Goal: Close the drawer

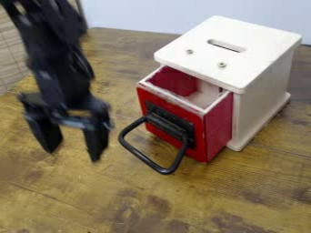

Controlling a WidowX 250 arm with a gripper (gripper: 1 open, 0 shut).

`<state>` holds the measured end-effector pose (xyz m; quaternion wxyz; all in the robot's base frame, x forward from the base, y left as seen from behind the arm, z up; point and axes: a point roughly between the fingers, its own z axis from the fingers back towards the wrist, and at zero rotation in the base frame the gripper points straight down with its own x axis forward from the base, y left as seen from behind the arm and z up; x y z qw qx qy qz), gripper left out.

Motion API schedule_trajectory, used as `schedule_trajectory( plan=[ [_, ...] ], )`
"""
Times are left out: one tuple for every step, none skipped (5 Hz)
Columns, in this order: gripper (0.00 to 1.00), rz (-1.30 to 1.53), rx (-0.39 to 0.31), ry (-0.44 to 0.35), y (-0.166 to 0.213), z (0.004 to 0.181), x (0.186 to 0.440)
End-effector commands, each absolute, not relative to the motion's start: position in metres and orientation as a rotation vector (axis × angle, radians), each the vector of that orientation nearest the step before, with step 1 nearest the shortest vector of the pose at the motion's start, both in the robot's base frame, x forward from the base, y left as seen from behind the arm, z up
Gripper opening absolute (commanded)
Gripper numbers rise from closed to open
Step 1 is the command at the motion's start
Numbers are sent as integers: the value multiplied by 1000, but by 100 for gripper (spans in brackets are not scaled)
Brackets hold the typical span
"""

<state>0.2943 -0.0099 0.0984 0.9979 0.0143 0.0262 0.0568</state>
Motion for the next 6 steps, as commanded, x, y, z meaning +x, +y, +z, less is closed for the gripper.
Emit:
schedule_trajectory(
  plan=[
    [100, 139, 80, 15, -20, 75, 315],
    [100, 181, 112, 36, -31, 62, 330],
    [100, 234, 121, 29, -34, 62, 346],
    [100, 210, 125, 29, -29, 69, 349],
    [100, 186, 128, 22, -21, 76, 354],
    [100, 172, 130, 15, -11, 71, 360]
  ],
)
